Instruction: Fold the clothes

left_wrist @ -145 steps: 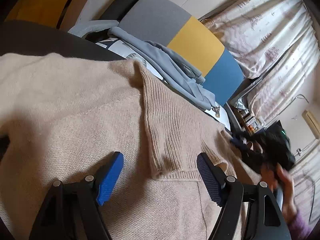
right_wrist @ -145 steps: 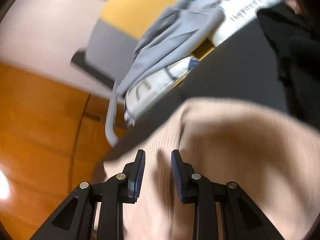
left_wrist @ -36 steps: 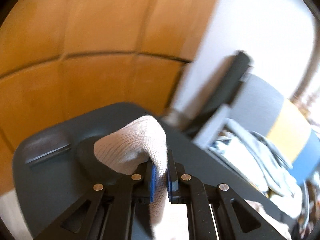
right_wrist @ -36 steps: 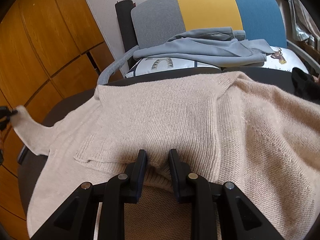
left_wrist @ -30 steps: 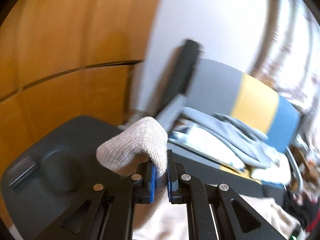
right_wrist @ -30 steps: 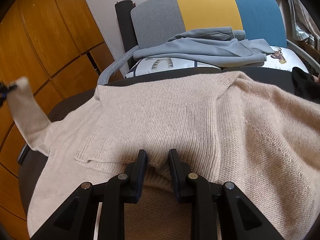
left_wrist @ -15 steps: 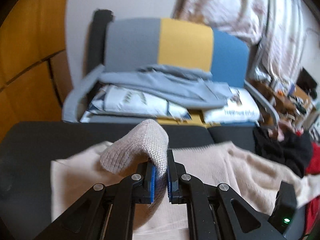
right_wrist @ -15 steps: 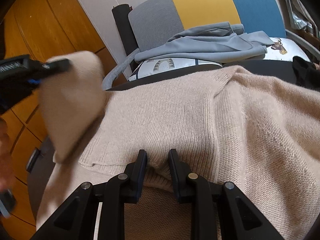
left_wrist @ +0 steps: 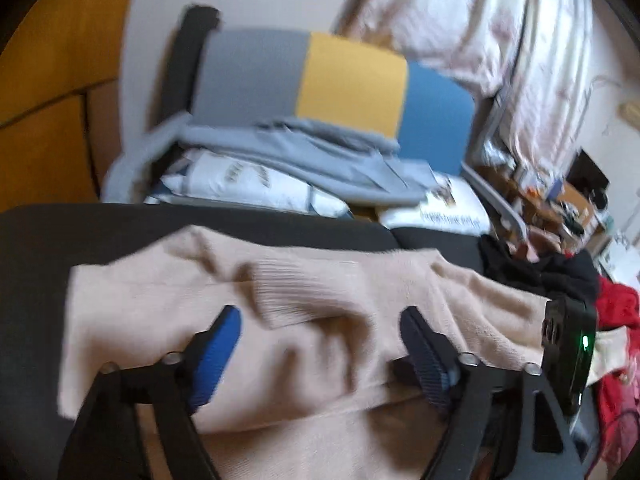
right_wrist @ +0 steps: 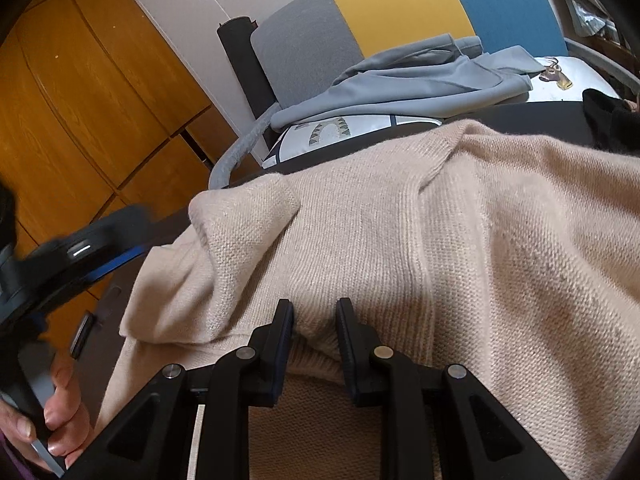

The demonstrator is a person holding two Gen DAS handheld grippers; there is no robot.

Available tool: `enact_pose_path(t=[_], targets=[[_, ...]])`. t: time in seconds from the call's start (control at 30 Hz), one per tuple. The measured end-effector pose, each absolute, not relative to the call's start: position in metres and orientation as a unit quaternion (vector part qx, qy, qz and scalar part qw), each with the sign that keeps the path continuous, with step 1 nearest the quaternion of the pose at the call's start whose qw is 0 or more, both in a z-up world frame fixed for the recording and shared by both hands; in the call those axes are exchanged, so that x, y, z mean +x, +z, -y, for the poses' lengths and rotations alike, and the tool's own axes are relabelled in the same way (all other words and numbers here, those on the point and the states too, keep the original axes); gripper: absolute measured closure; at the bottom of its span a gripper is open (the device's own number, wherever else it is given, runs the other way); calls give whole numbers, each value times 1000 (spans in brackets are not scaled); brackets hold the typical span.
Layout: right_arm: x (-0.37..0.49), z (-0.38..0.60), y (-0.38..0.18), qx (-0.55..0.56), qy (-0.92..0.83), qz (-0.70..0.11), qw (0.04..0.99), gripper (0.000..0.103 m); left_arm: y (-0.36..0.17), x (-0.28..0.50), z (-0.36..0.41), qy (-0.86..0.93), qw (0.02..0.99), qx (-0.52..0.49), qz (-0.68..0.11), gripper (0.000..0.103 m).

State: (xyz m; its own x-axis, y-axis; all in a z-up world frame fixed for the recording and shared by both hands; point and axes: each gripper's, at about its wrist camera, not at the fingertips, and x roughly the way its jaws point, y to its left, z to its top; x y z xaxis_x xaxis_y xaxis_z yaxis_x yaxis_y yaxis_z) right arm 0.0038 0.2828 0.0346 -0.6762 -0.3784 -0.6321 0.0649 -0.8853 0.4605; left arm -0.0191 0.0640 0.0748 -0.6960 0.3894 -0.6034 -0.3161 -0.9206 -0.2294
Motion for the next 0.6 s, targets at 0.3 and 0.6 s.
enact_pose_path(t=[0.3, 0.6], targets=[[5, -243, 92, 360, -923, 109, 85, 76, 13, 6, 55, 898, 71, -404, 161, 19], [-50, -128, 82, 411, -882, -225, 54, 76, 11, -1, 68, 890, 56, -412, 188, 26]])
